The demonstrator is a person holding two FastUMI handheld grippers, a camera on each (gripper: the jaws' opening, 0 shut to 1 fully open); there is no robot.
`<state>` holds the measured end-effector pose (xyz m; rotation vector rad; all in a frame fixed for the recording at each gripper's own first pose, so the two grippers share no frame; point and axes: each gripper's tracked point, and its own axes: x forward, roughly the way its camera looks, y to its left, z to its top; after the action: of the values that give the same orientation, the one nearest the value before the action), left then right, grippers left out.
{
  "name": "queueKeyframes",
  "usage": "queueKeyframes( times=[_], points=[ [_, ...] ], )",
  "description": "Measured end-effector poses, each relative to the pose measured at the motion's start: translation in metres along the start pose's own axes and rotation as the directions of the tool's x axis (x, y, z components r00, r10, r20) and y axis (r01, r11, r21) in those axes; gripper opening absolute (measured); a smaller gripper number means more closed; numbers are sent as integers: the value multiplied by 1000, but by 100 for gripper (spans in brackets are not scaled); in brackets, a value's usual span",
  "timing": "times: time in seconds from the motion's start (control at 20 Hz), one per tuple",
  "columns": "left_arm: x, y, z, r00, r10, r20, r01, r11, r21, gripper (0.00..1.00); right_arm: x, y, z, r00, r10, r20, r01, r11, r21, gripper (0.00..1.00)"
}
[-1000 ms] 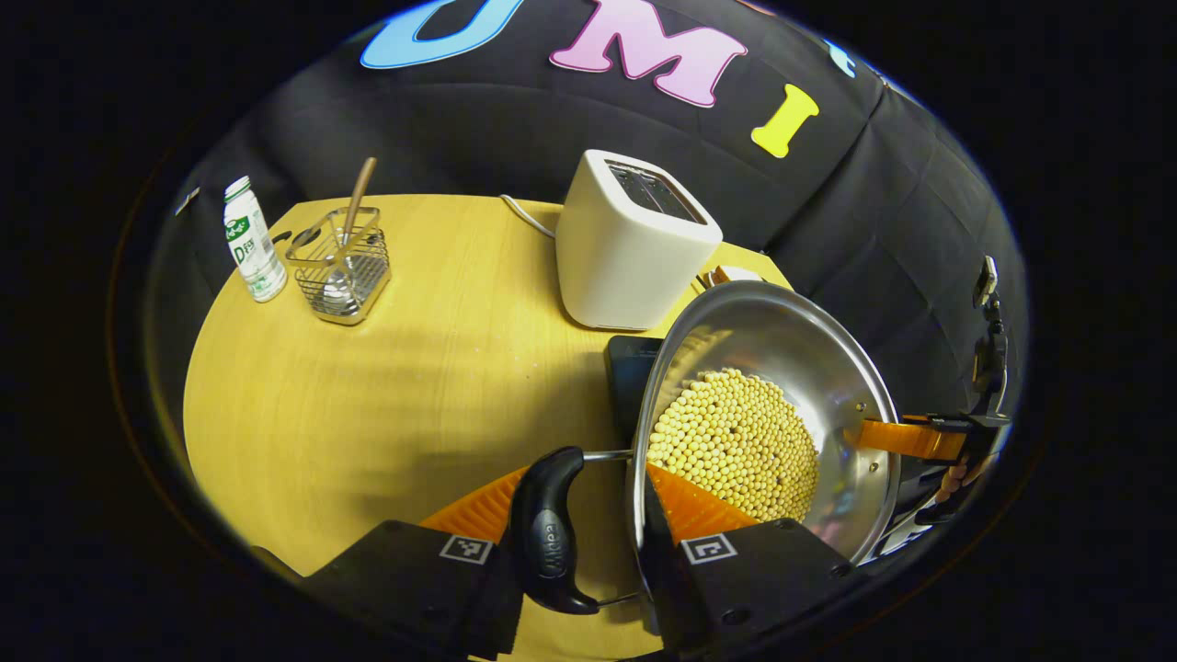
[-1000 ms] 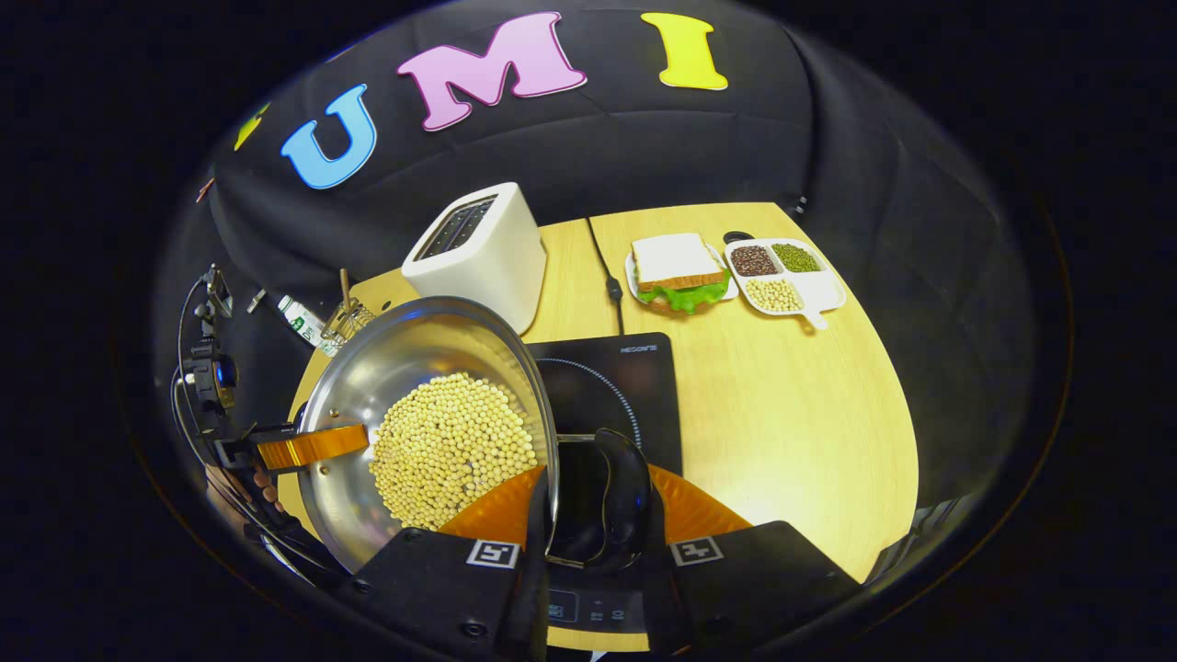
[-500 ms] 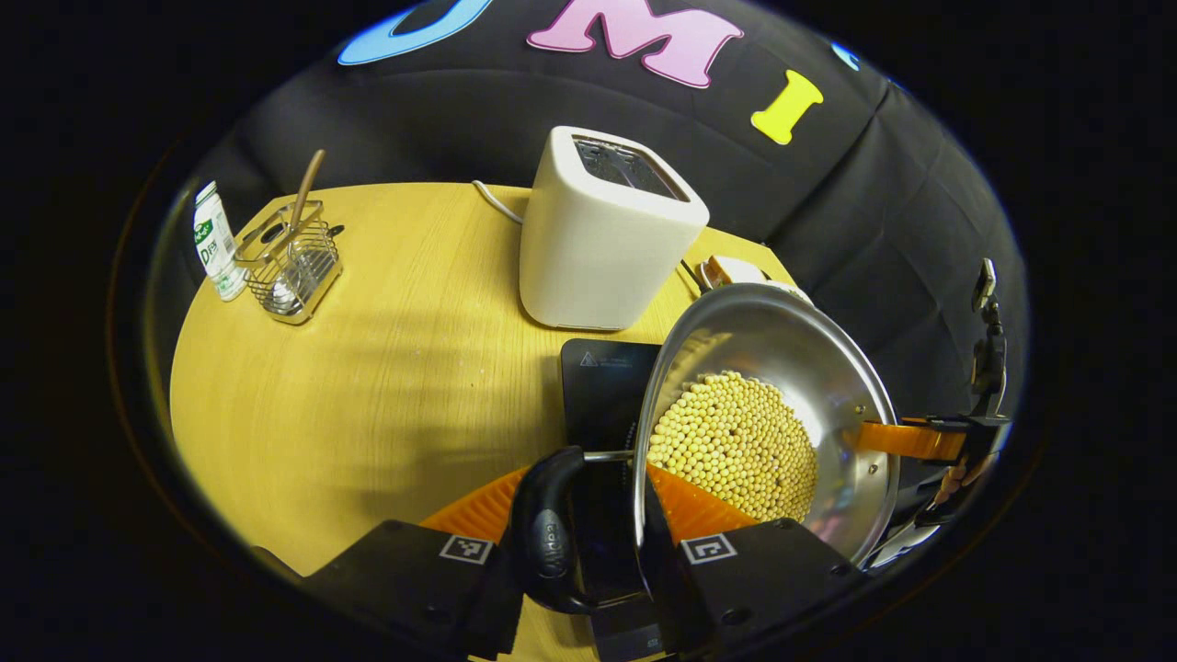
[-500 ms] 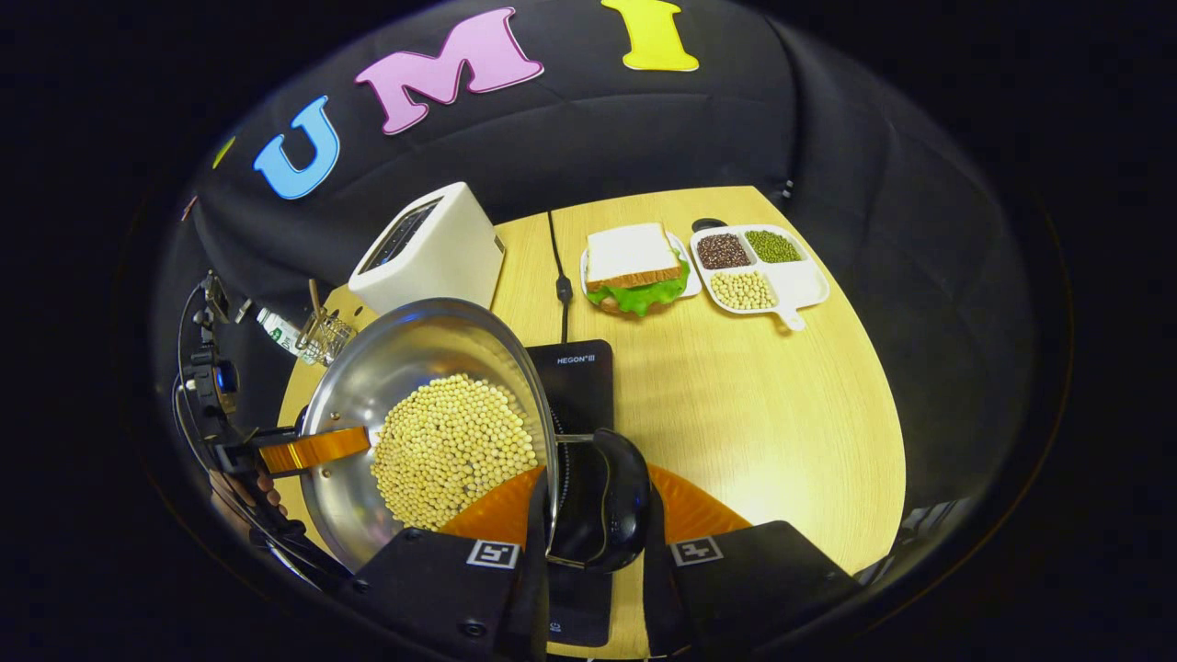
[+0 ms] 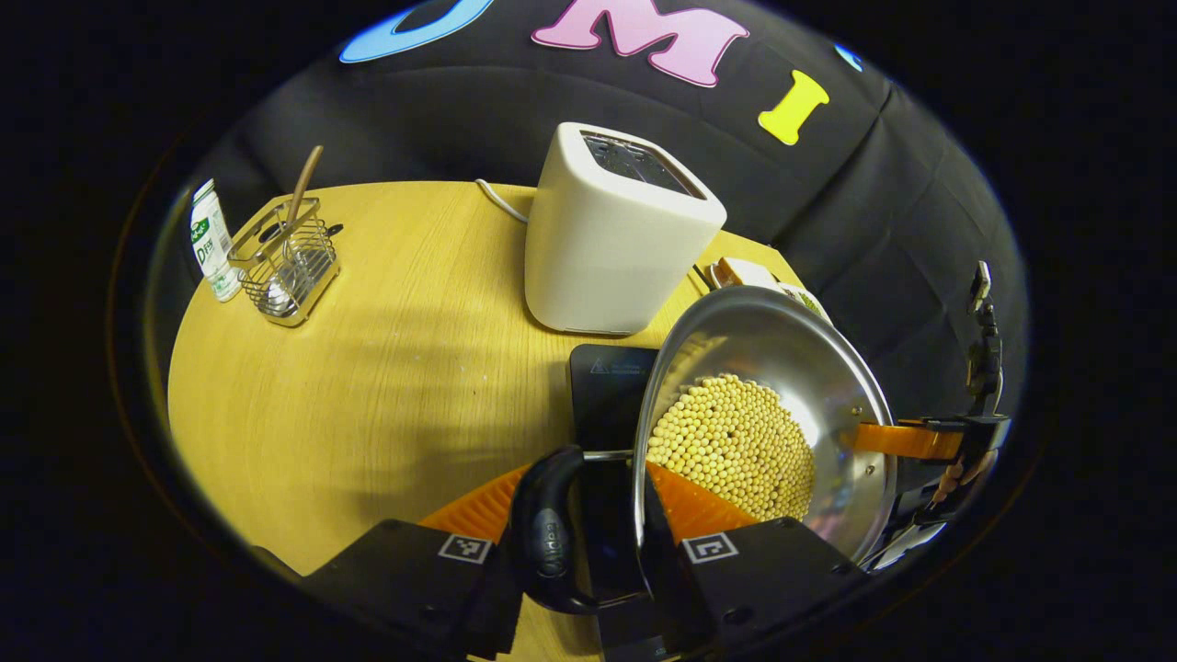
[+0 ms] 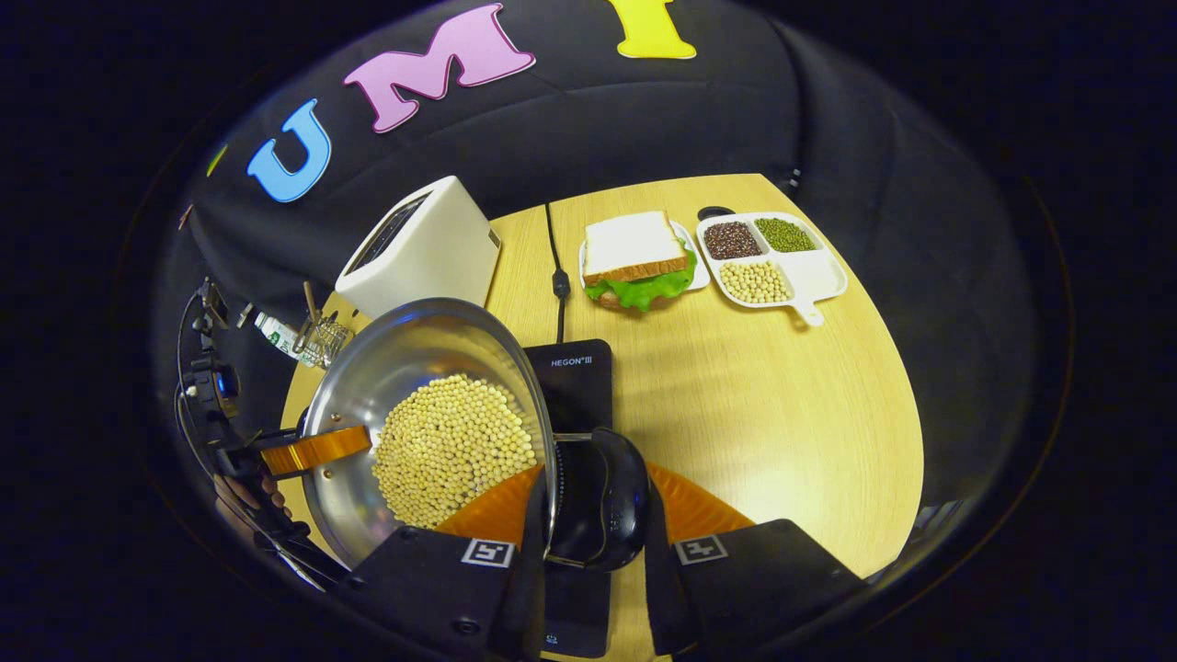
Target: First push the handle of the pot to place it horizontally, then grasp the pot with both hands and set it on the induction cooktop.
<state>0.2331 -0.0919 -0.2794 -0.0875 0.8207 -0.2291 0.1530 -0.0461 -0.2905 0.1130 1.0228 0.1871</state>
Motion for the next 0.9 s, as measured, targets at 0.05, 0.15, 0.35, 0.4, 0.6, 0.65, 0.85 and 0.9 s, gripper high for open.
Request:
queueKeyframes(
  times=[0.05, 0.15, 0.35, 0.4, 0.6, 0.65, 0.85, 0.9],
  points=[
    [0, 0, 0, 1000, 1, -2, -1, 1000, -1, 61, 1, 0, -1, 1000, 0, -2, 0, 1000, 2, 48],
    [0, 0, 0, 1000, 3, -4, -3, 1000, 1, 61, 1, 0, -1, 1000, -1, -3, 1, 1000, 4, 50],
    [1, 1, 0, 1000, 19, -9, -19, 1000, -7, 62, 1, 1, 0, 1000, 0, -2, 0, 1000, 3, 53],
    [1, 1, 0, 1000, 27, -7, -27, 1000, -8, 63, 0, 1, 0, 1000, 2, -1, -2, 1000, 5, 53],
    [-2, -3, 3, 999, 38, 8, -38, 999, 6, 70, -1, 0, 0, 1000, 2, 1, -2, 1000, 7, 60],
    [-4, 1, 5, 998, 59, 16, -59, 998, 9, 73, -2, 1, 1, 1000, 7, 6, -7, 1000, 4, 71],
    [-18, 5, 5, 995, 92, 35, -91, 995, -34, 96, -14, 2, 13, 997, -3, 79, 4, 1000, -17, 99],
    [-25, 4, 7, 994, 95, 49, -93, 995, -46, 96, -19, 4, 19, 994, -4, 110, 7, 1000, -28, 99]
  ],
)
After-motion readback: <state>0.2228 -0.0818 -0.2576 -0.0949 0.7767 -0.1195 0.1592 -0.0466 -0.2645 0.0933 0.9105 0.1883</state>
